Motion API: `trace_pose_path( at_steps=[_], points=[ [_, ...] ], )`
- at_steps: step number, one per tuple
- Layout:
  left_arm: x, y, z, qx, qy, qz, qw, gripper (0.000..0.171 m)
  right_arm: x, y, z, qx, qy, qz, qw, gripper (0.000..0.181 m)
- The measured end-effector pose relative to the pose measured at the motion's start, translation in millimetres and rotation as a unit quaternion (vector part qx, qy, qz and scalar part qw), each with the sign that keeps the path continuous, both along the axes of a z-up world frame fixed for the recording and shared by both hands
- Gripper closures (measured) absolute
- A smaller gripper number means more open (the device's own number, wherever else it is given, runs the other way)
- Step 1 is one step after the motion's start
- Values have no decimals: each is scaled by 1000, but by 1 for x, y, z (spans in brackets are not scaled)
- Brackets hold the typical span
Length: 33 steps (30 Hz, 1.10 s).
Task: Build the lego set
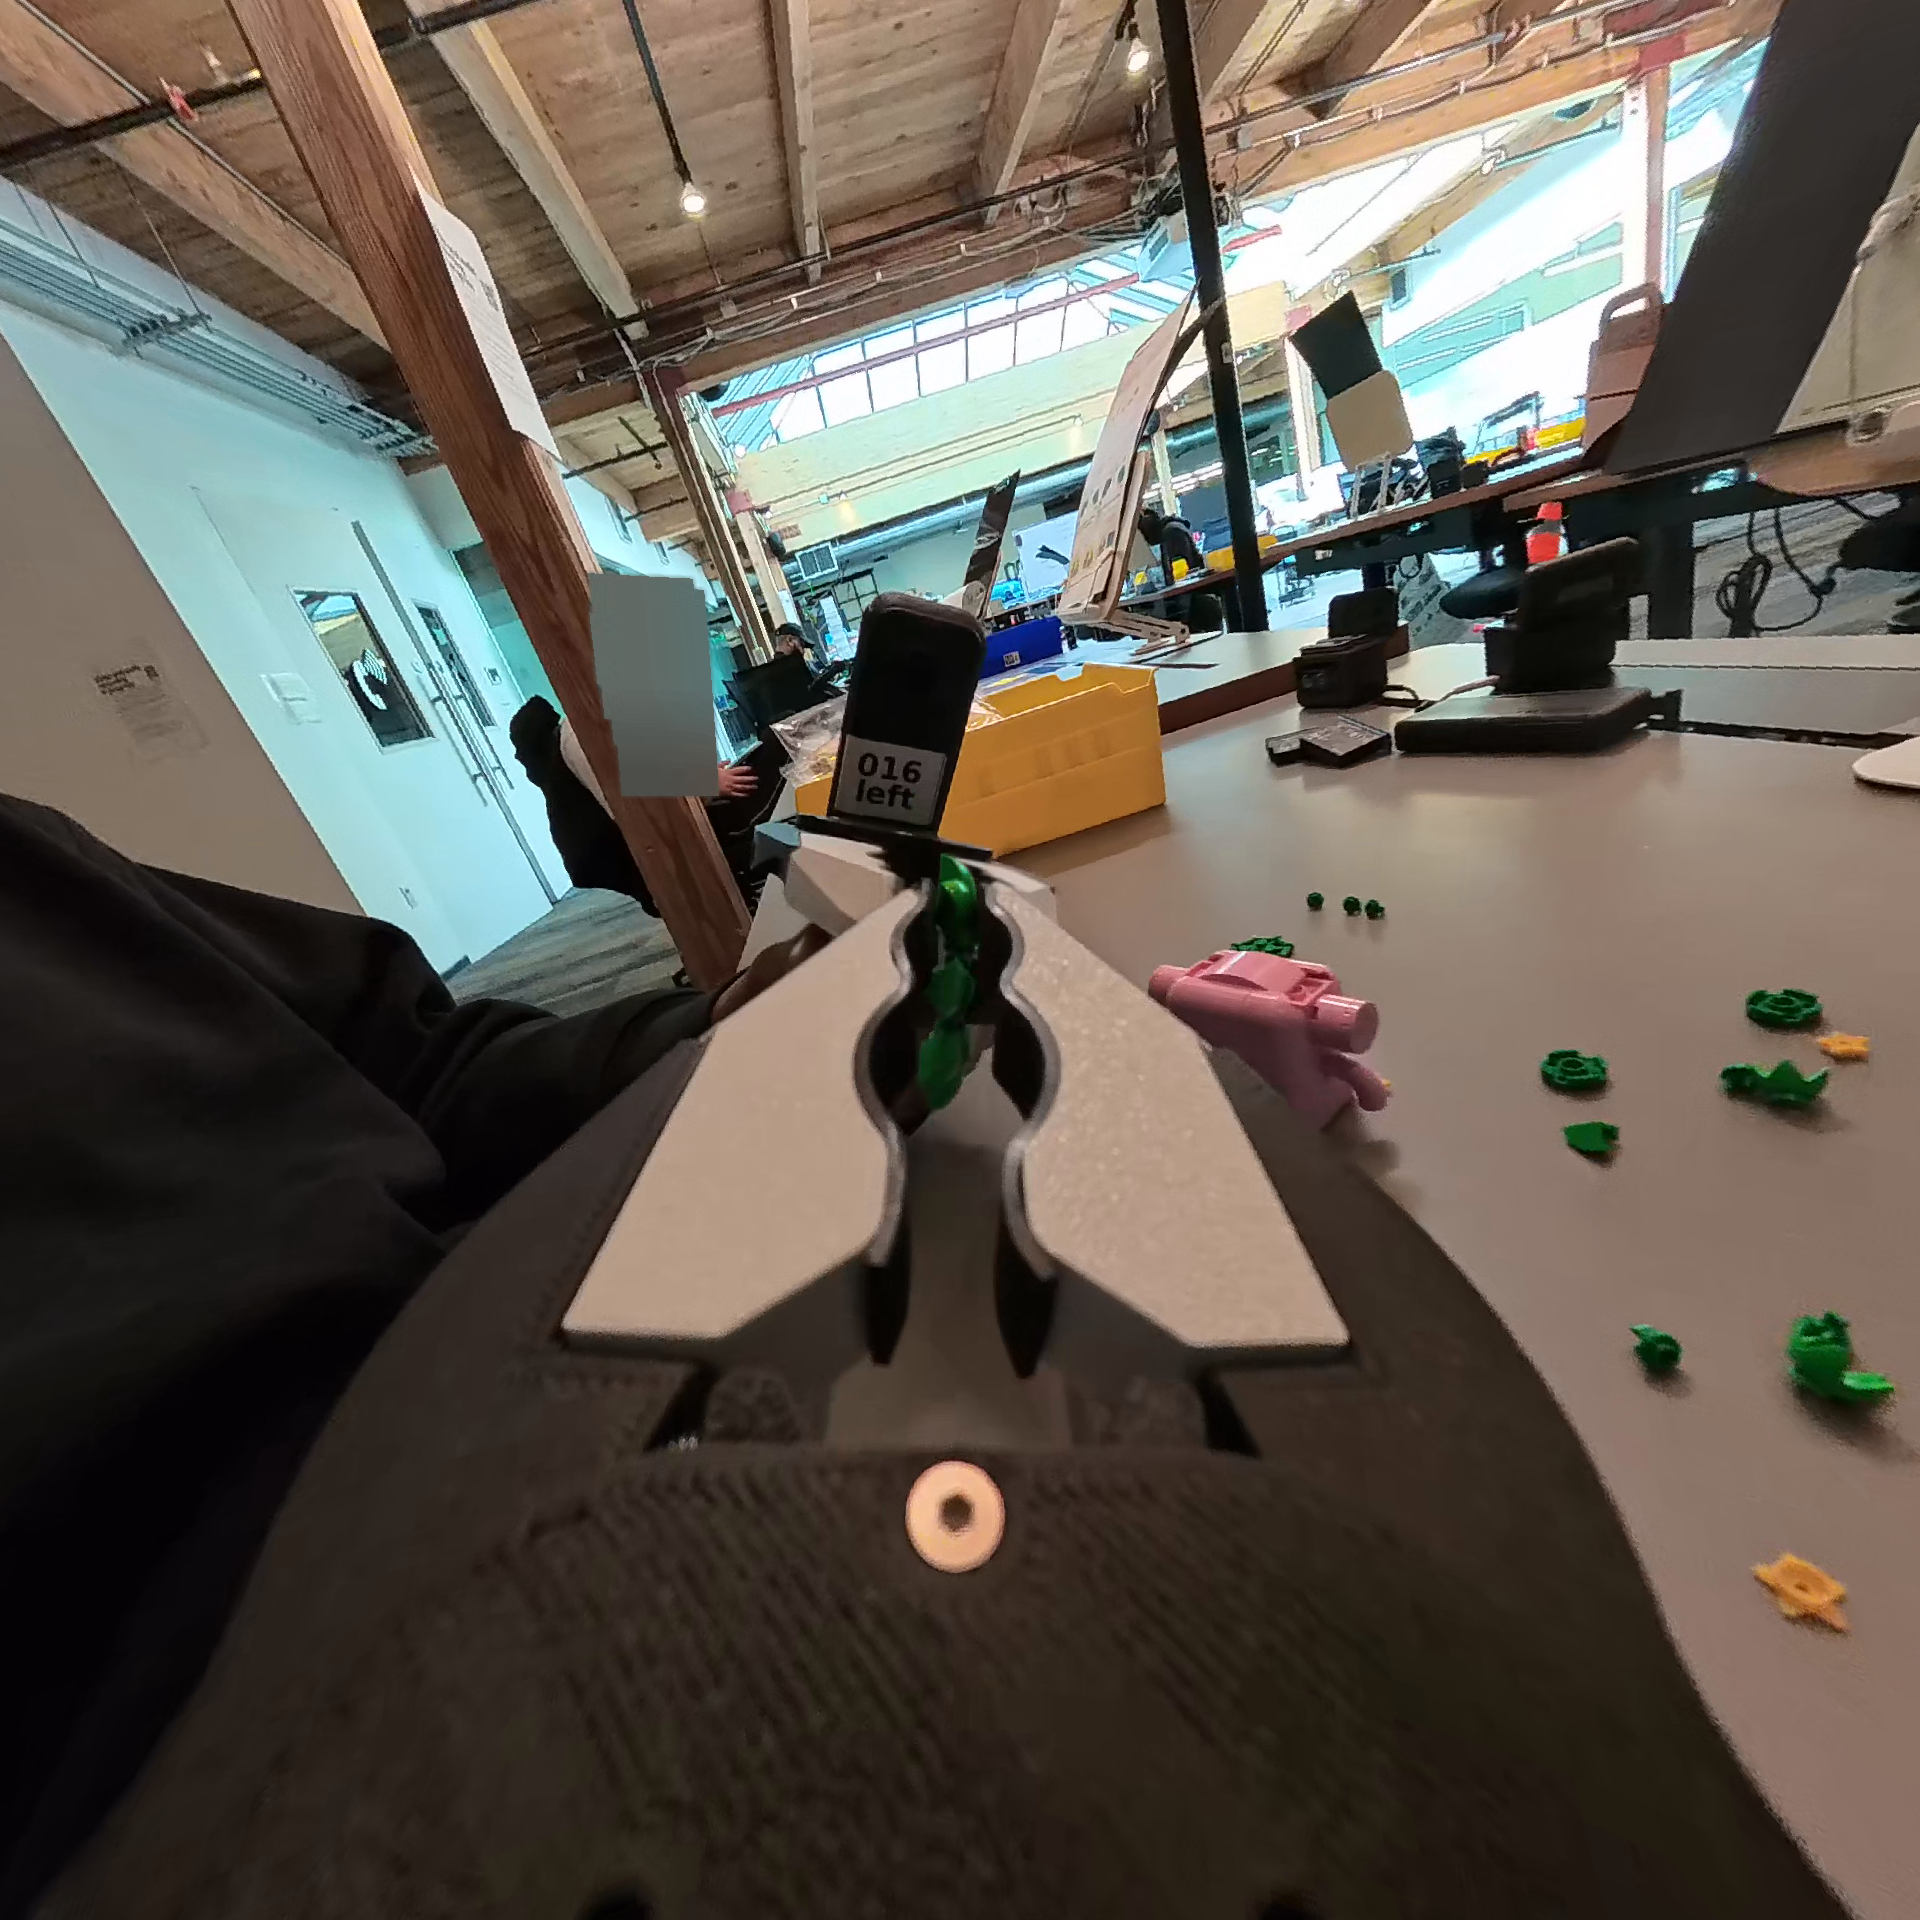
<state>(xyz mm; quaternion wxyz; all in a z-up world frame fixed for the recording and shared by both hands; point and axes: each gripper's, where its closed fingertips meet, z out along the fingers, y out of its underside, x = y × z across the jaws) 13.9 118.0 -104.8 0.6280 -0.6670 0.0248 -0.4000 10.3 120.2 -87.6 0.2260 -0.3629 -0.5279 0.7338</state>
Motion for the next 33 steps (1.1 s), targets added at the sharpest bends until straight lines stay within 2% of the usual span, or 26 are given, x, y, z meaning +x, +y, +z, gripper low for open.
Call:
trace_pose_path(
  at_steps=[3,5,7,8,10,14,16,18,21,28,33],
  points=[
    [1,0,-2,-4,6,-3,1000,165,0,-1,0,-1,-1,3,1000,176],
    [3,0,-3,-5,6,-8,1000,158,0,-2,-1,1,-2,5,1000,176],
    [3,3,-6,-14,2,-6,1000,141,0,-3,-1,0,-2,8,1000,176],
    [3,3,-7,-19,-2,-11,1000,142,0,-3,-1,-2,-2,9,1000,176],
    [4,3,-8,-23,-3,-15,1000,155,1,-3,0,-5,0,12,1000,176],
    [5,2,-9,-24,8,-15,1000,156,1,-4,0,-11,0,16,1000,175],
    [3,1,-8,-23,9,-11,1000,169,-1,-1,2,-17,0,6,1000,165],
    [-4,0,-5,-13,7,7,1000,169,-4,4,2,-26,-2,-10,1000,151],
    [-10,-2,0,-1,-17,11,1000,169,-5,1,-2,-30,-16,3,999,153],
    [-18,-4,6,11,-44,18,999,168,-12,-2,-14,-9,-48,-8,999,144],
    [-14,-5,9,19,-48,7,999,168,-11,-2,-14,-6,-46,-11,999,158]
  ],
)
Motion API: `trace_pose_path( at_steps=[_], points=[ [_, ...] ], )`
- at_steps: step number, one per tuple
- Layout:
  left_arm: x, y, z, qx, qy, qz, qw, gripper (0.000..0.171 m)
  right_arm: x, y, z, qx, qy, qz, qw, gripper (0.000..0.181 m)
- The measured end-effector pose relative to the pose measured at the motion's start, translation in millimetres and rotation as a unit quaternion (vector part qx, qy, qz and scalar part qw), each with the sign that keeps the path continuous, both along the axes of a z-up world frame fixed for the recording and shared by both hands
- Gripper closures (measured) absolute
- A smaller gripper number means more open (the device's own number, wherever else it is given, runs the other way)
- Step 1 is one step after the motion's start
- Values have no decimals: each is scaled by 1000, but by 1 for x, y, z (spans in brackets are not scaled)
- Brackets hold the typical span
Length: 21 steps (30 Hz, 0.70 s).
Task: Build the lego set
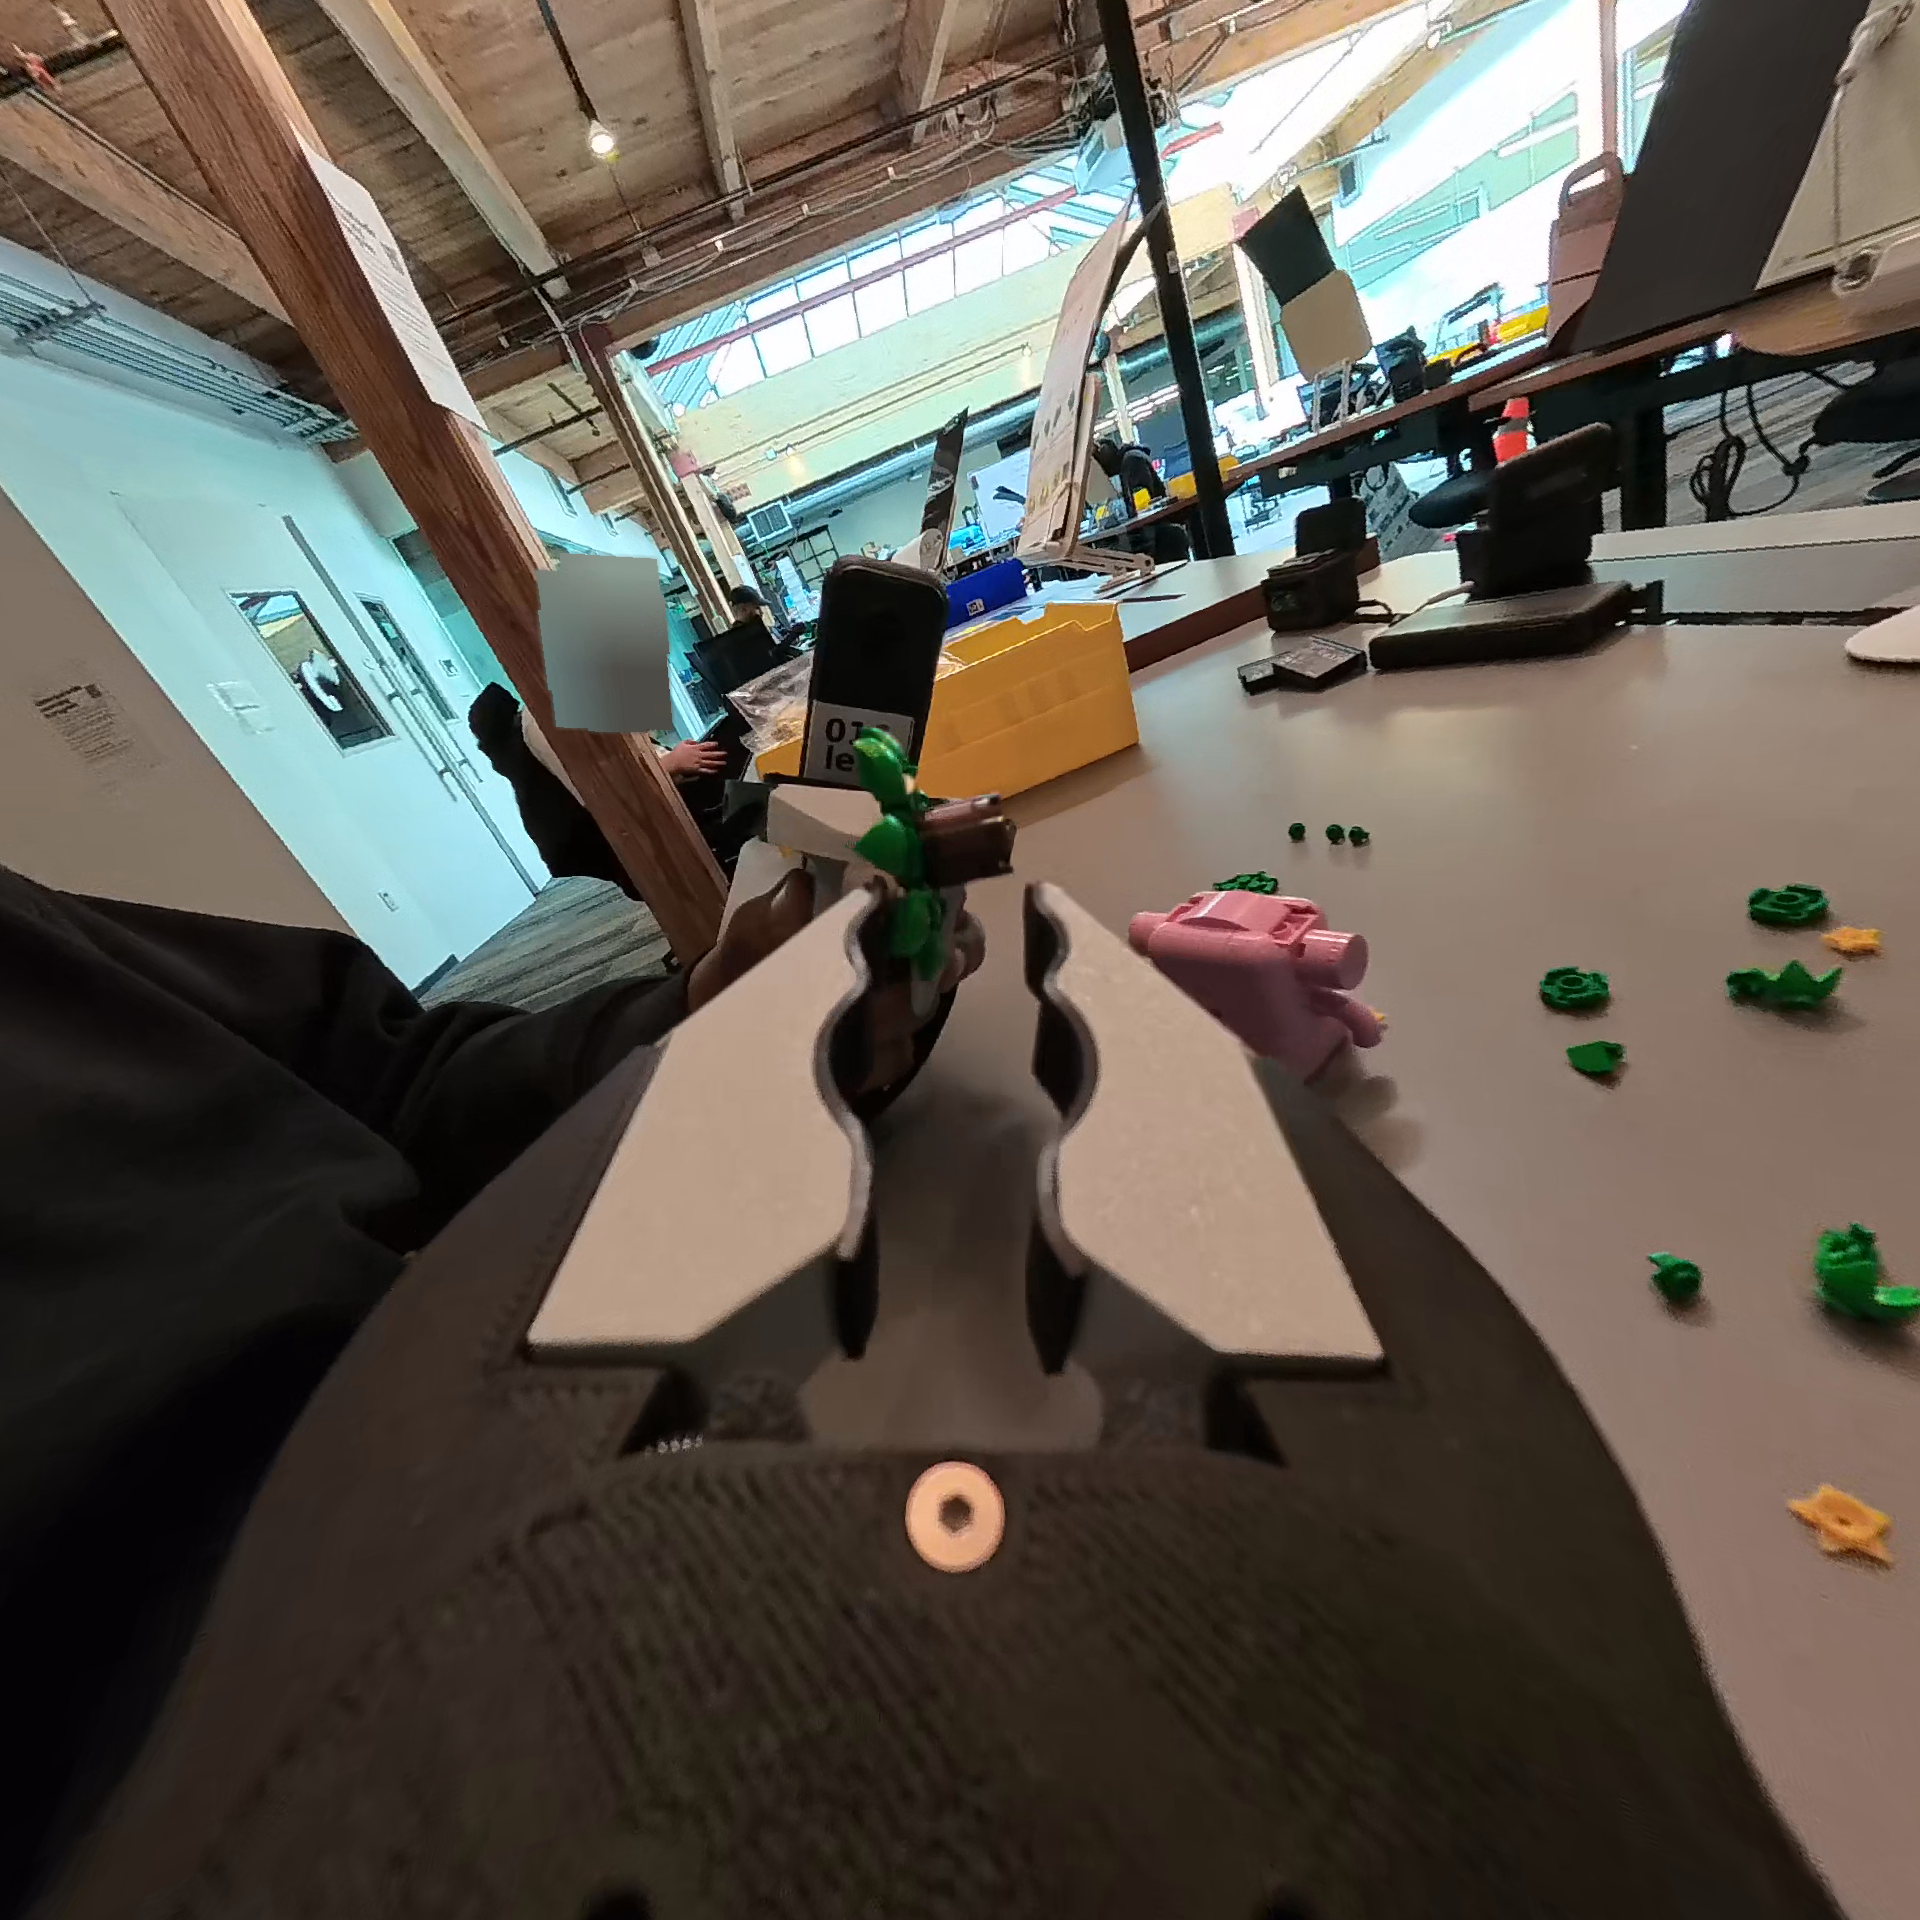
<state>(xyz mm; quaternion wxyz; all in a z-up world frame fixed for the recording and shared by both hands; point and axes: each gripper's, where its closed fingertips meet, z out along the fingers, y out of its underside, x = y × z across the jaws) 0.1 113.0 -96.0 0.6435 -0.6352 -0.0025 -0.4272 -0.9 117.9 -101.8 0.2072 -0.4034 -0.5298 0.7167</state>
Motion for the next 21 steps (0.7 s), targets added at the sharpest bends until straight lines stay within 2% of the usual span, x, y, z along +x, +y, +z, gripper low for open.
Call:
trace_pose_path(
  at_steps=[2,10,13,17,21],
  points=[
    [1,-1,1,7,3,-3,1000,169,2,-1,1,11,8,2,1000,175],
    [8,0,-1,3,24,-9,1000,165,6,0,5,44,31,-10,998,176],
    [6,4,-5,-11,31,2,999,147,6,0,5,55,34,-14,998,176],
    [-2,7,-7,-10,66,48,997,121,9,-3,5,53,32,6,998,176],
    [9,8,-20,-33,117,22,992,132,13,-5,-13,99,-8,35,994,176]
  ],
)
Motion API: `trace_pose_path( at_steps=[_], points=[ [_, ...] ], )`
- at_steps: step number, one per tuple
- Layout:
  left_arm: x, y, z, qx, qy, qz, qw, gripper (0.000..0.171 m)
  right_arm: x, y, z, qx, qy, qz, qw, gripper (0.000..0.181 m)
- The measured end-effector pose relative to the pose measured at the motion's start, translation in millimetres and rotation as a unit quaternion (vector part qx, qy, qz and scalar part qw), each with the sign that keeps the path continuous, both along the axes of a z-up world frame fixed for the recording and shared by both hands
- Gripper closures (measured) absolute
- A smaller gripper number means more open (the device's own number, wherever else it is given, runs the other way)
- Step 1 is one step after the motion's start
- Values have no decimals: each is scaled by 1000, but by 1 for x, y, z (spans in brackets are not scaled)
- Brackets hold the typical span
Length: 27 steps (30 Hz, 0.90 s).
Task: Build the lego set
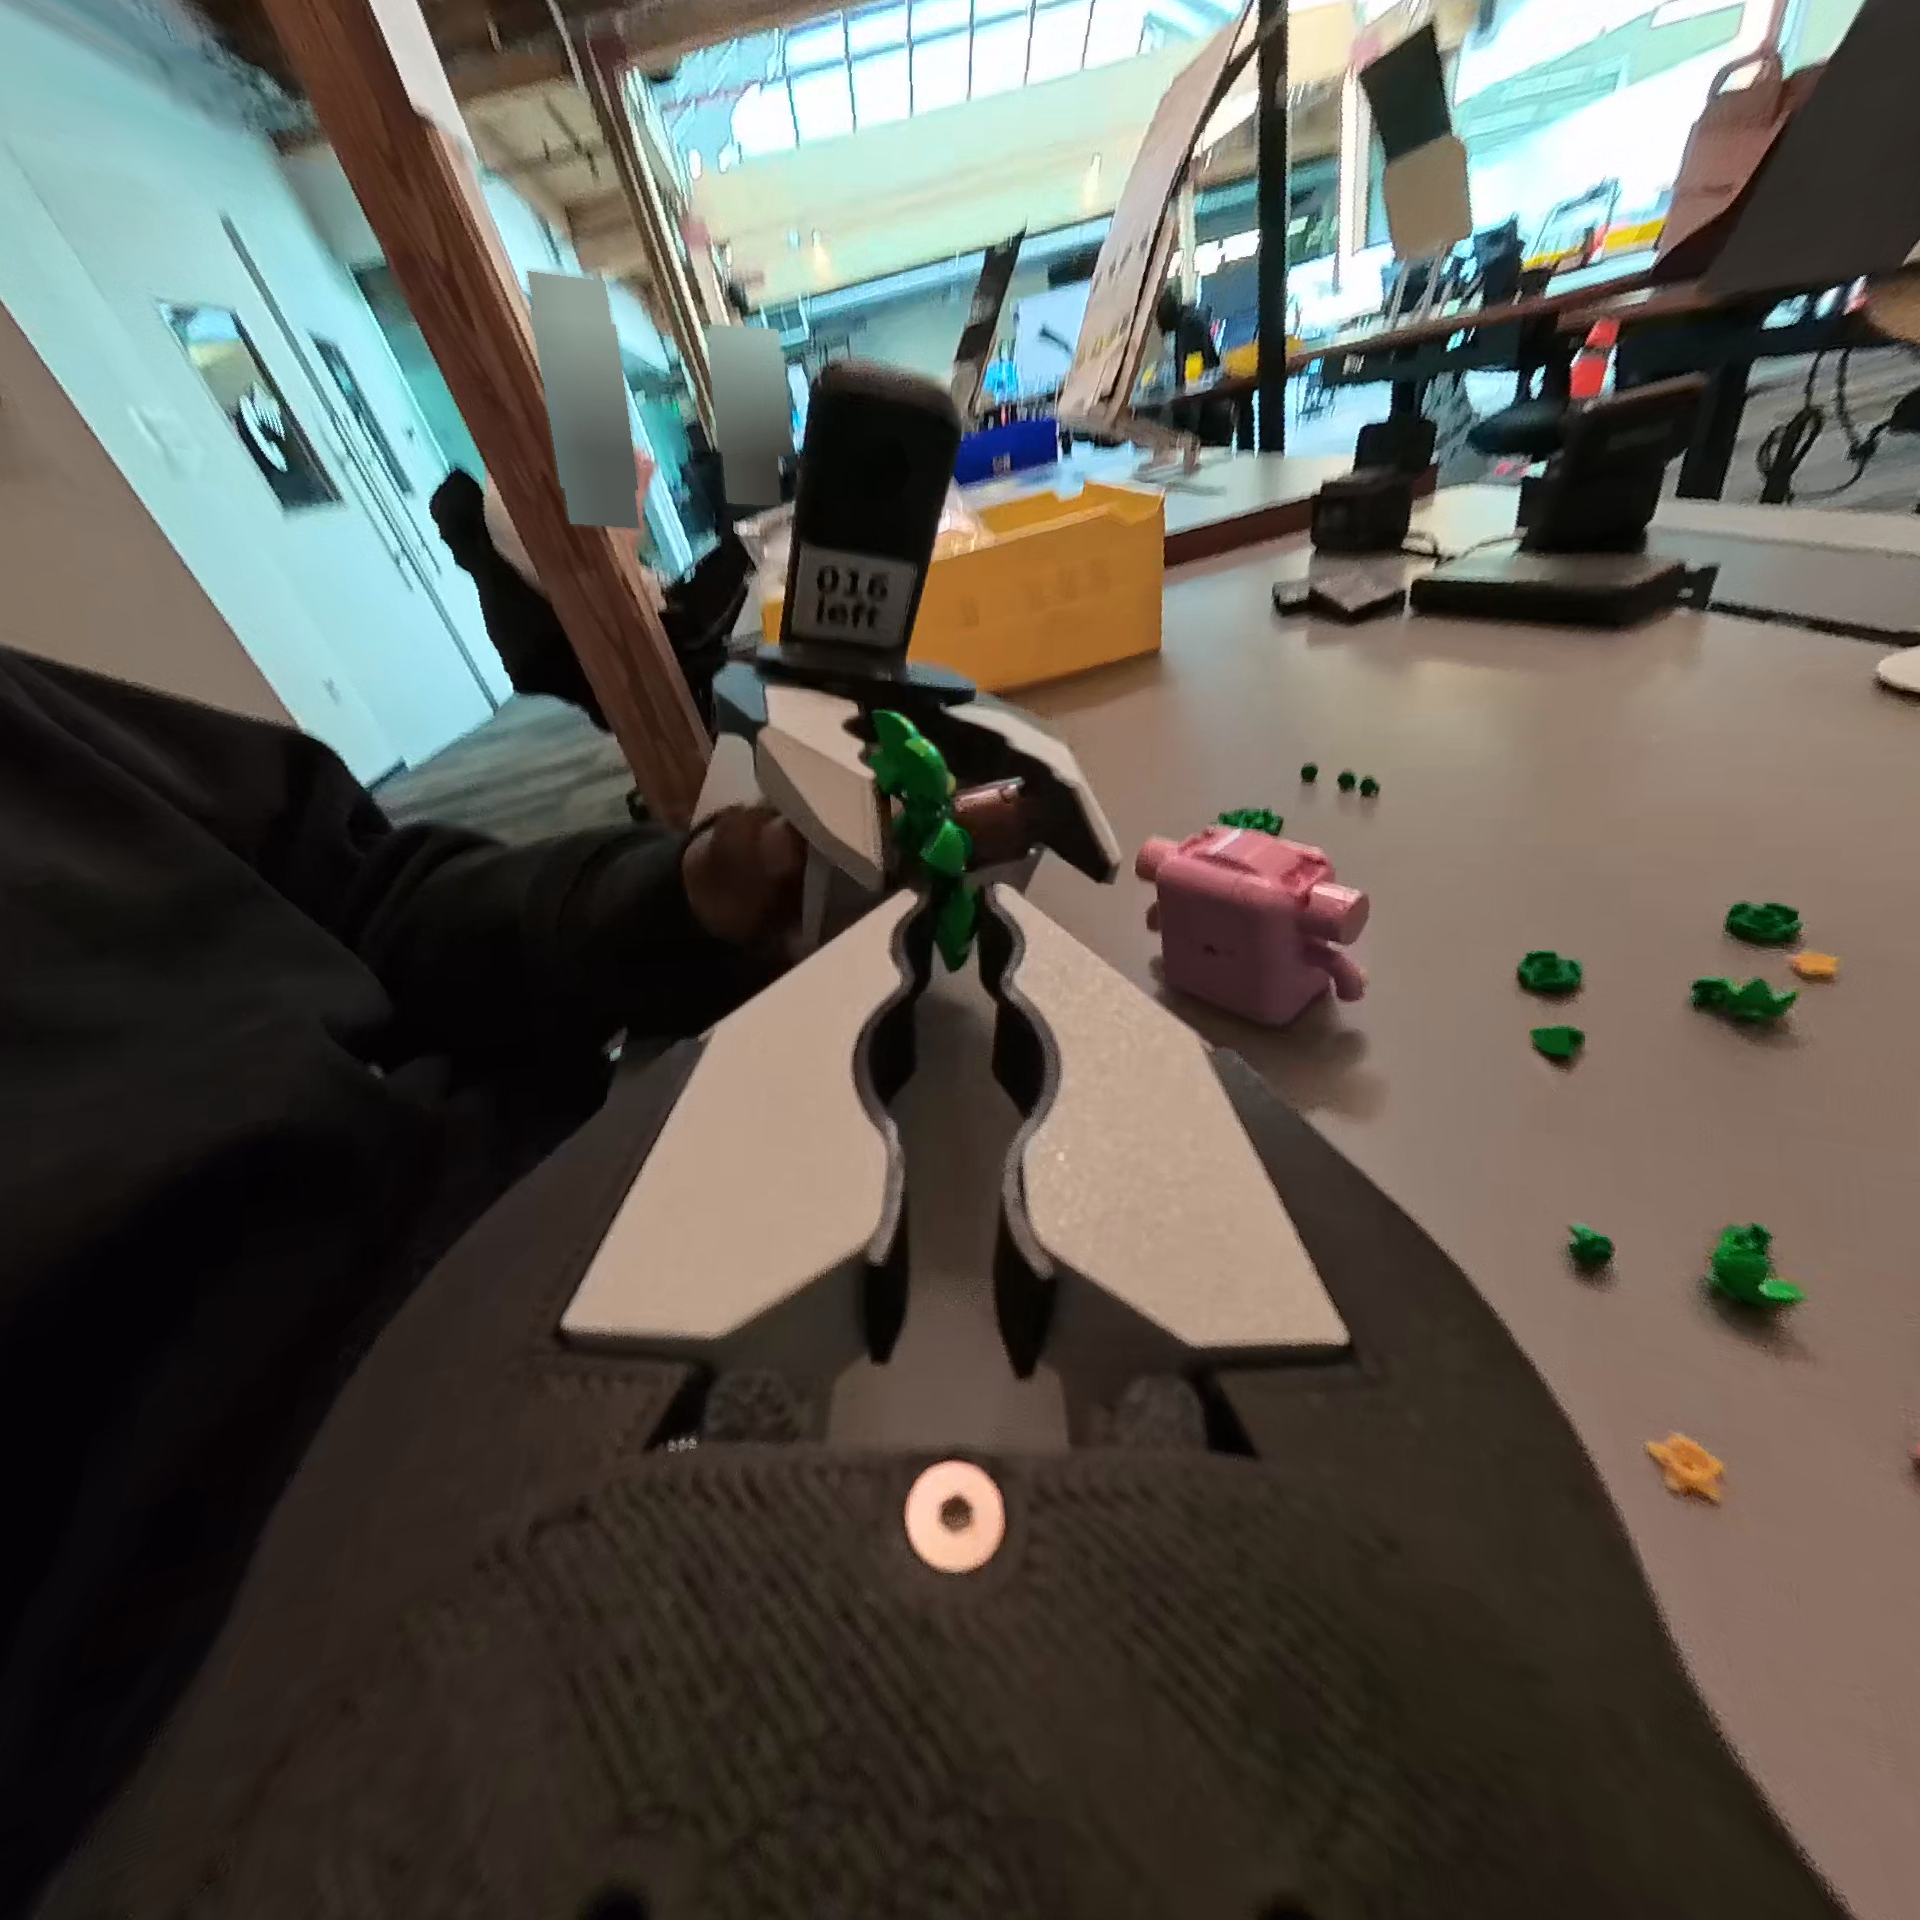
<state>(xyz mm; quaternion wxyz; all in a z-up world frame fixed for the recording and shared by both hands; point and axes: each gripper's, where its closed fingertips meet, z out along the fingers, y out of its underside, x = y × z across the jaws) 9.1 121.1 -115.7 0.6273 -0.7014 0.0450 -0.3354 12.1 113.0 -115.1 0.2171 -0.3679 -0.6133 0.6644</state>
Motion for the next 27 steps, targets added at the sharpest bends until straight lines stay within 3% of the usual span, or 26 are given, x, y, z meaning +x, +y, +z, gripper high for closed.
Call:
trace_pose_path(
  at_steps=[7,17,27],
  points=[
    [21,0,-16,-46,1,-66,997,131,7,-4,-11,14,-36,39,998,176],
    [13,-2,-7,-25,-15,-51,998,119,5,1,-11,5,-41,27,999,176],
    [9,4,-29,-62,119,6,991,127,4,10,-39,146,-60,-11,987,176]
  ],
)
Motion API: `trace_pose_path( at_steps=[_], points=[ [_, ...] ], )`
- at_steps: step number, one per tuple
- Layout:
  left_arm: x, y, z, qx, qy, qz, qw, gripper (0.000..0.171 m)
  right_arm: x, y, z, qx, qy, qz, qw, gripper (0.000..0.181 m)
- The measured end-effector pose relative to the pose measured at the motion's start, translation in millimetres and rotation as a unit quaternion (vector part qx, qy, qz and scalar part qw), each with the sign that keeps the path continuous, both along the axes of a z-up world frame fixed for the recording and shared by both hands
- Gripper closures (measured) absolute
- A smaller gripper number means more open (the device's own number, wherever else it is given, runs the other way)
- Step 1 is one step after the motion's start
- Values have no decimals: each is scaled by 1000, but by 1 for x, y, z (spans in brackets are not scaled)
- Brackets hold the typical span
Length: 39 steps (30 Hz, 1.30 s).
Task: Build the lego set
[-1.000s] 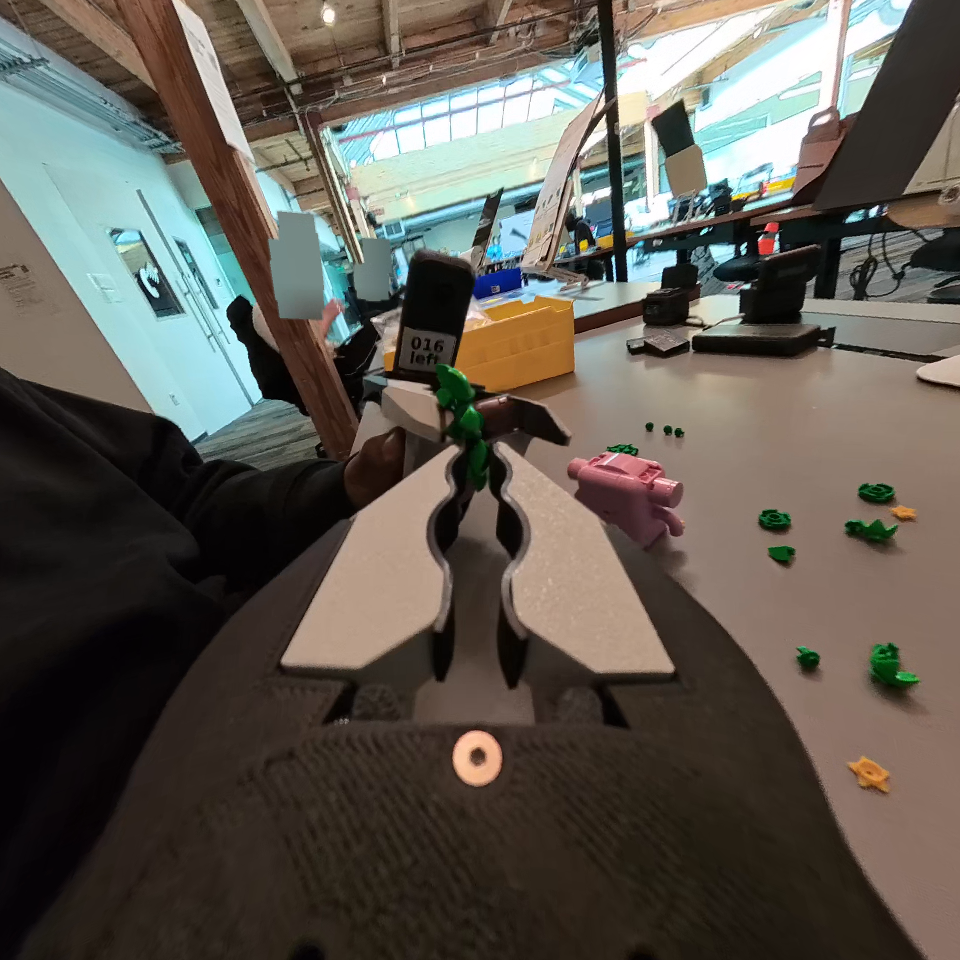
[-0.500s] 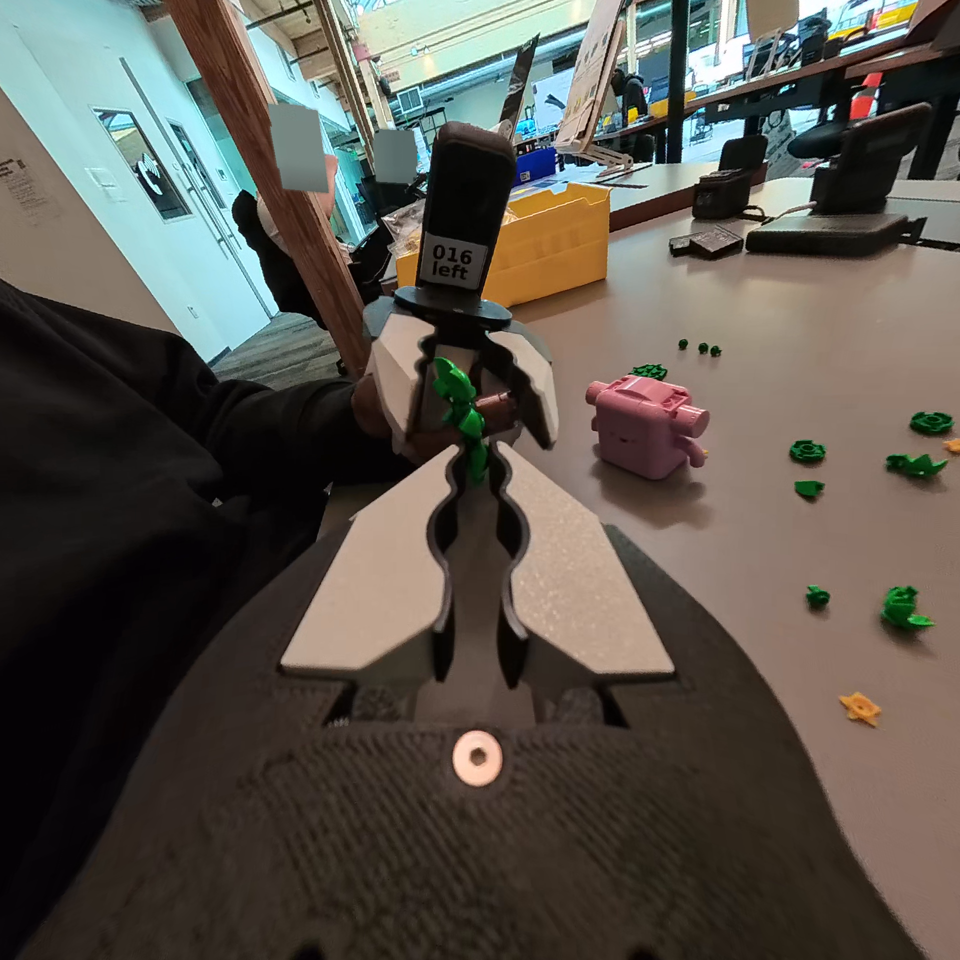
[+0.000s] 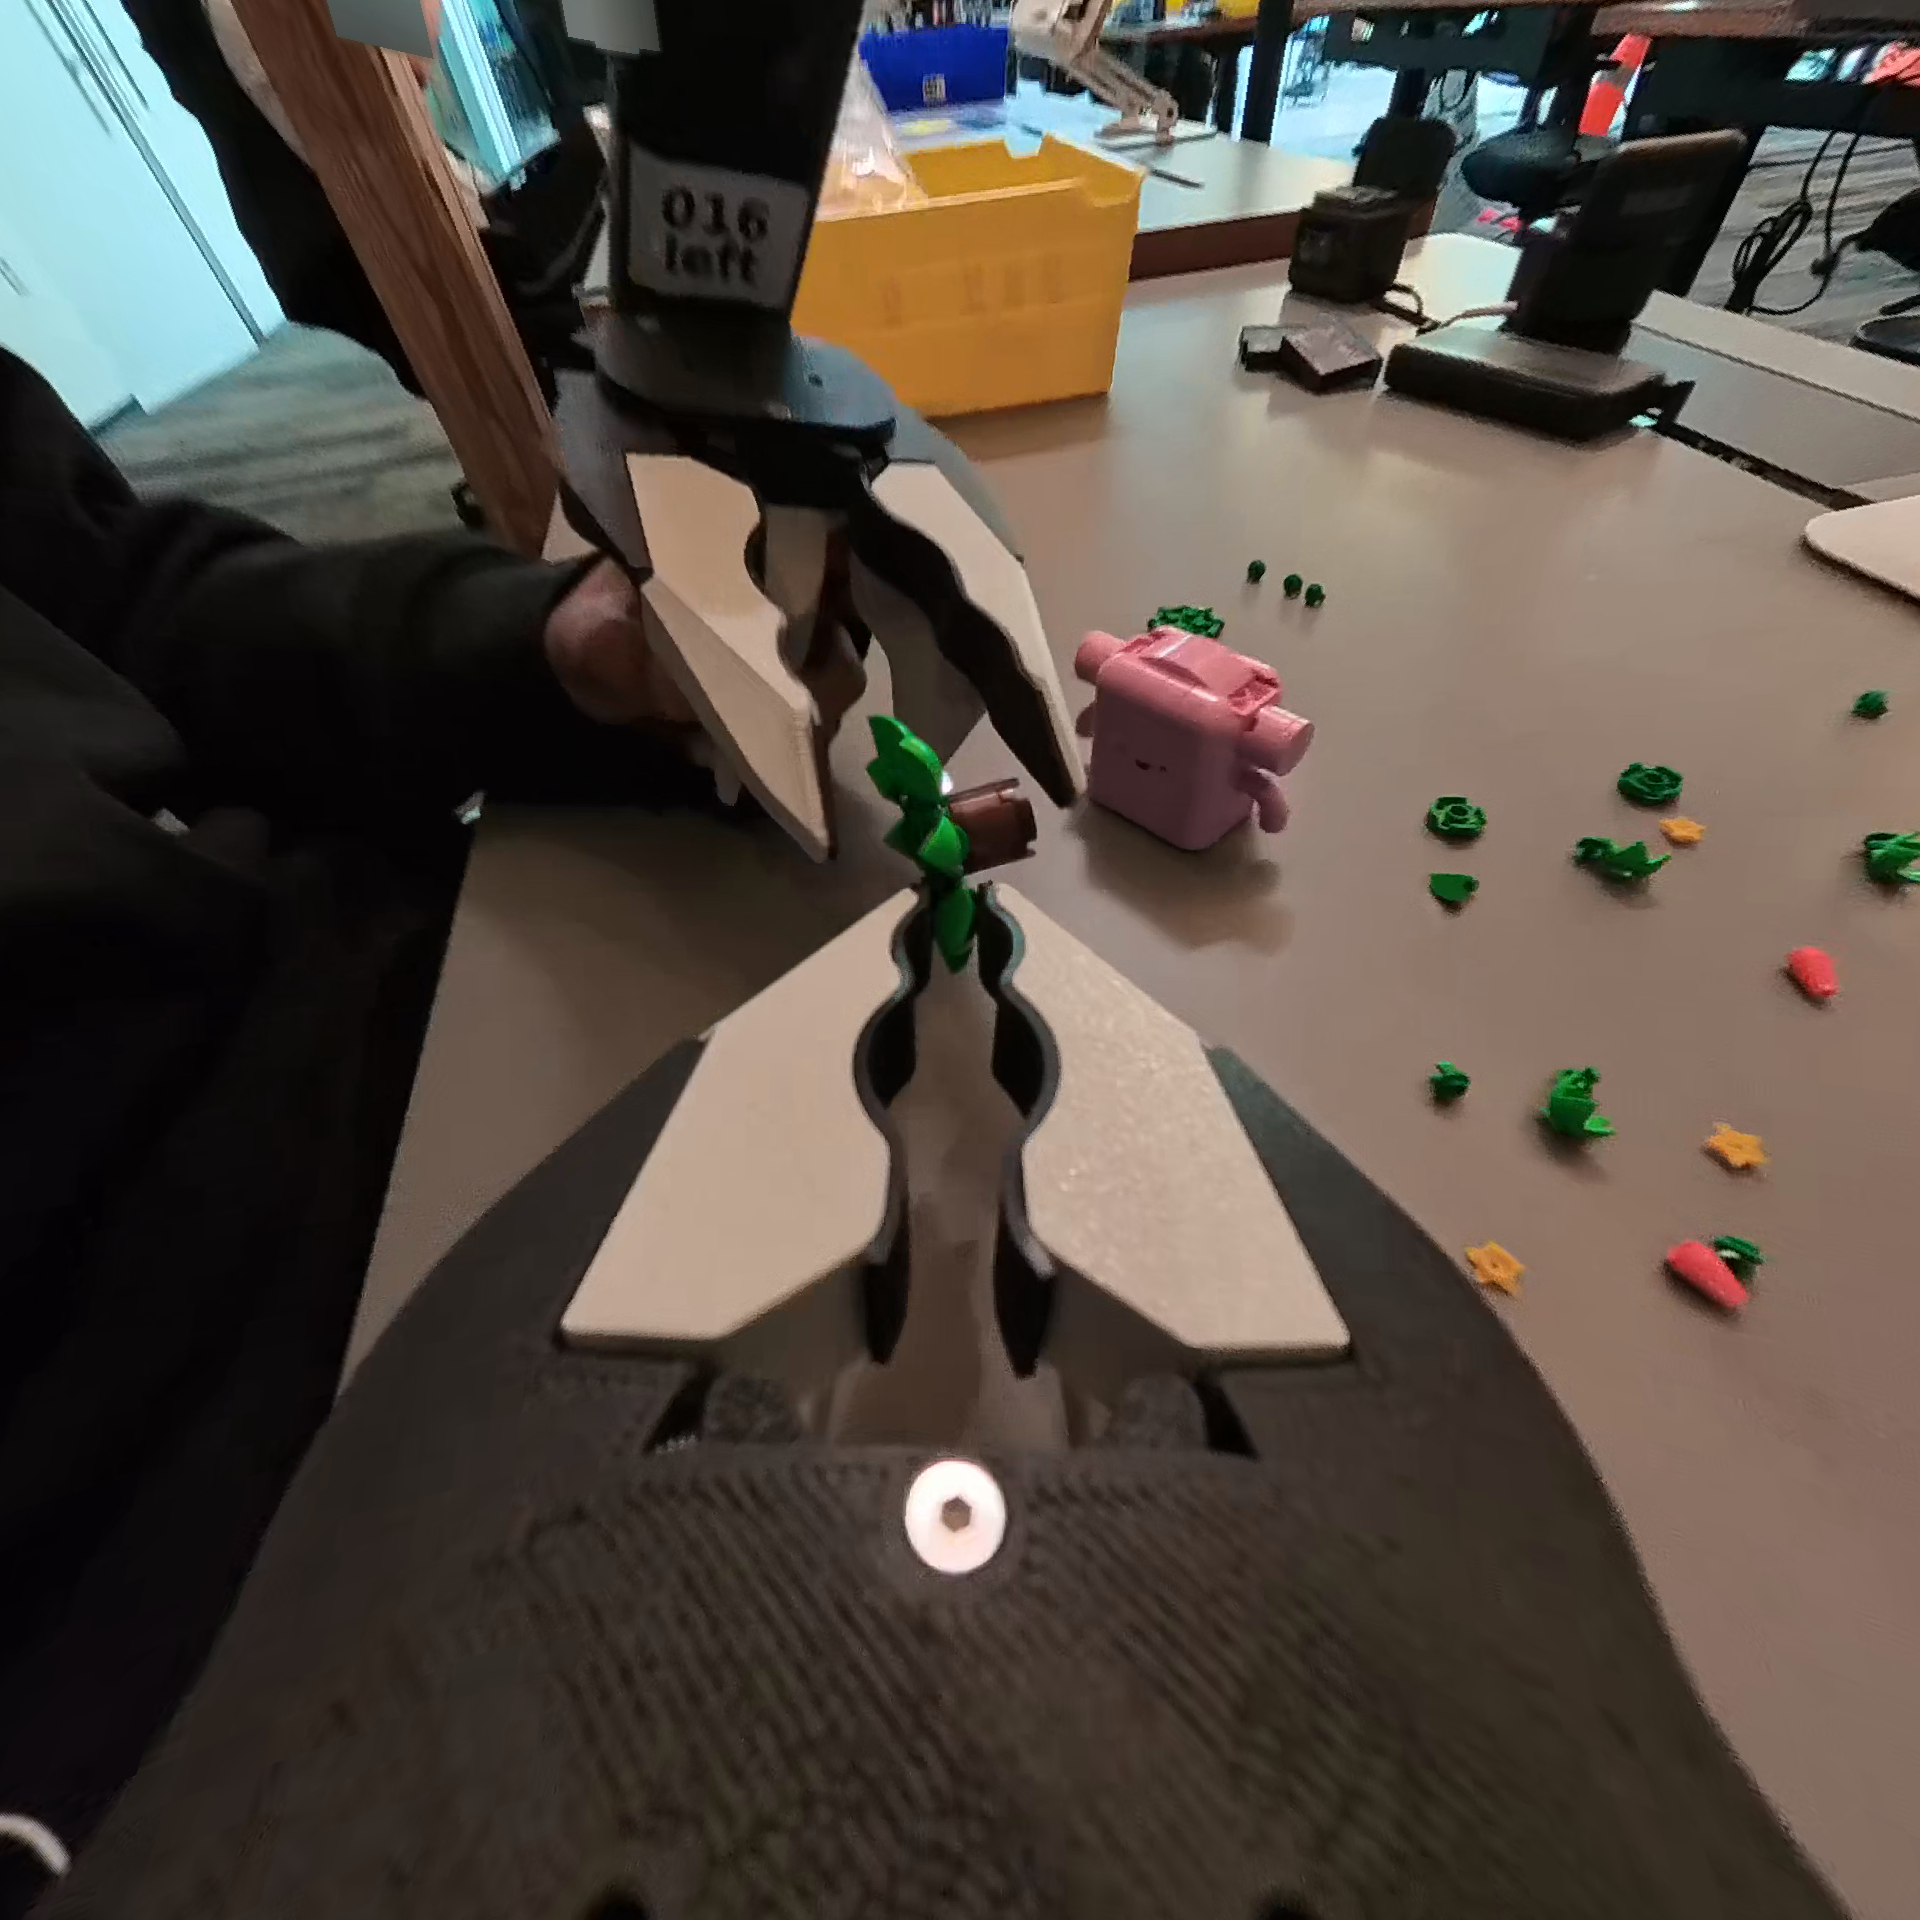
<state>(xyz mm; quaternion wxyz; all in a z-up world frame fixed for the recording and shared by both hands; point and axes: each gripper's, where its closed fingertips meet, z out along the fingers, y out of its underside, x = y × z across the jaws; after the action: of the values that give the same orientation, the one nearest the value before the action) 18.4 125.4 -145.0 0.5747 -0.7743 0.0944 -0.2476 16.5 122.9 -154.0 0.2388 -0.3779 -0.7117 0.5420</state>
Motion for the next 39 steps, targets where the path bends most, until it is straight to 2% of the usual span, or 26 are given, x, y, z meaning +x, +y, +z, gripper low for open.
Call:
trace_pose_path(
  at_steps=[5,8,18,20,23,25,28,30,33,39],
  points=[
    [3,2,-16,-27,100,22,994,143,3,-5,-12,54,-8,17,998,176],
    [5,2,-21,-31,133,24,990,147,5,-4,-16,72,-9,19,997,175],
    [5,2,-23,-42,132,23,990,151,4,1,-8,53,5,9,999,174],
    [2,2,-21,-36,125,31,991,151,1,9,2,40,36,-12,999,162],
    [-6,2,-9,-11,74,44,996,151,-1,18,22,-1,83,-38,996,148],
    [-12,-1,6,12,-13,42,999,151,-1,25,33,-37,97,-55,993,147],
    [-26,-7,27,42,-154,31,987,153,-3,28,44,-108,99,-65,987,149],
    [-32,-9,32,47,-206,23,977,153,-5,24,53,-164,100,-60,980,152],
    [-31,-9,33,48,-225,17,973,153,-9,12,58,-208,96,-49,972,152],
    [-28,-10,36,60,-201,18,978,153,-15,-6,46,-214,57,-29,975,158]
  ],
)
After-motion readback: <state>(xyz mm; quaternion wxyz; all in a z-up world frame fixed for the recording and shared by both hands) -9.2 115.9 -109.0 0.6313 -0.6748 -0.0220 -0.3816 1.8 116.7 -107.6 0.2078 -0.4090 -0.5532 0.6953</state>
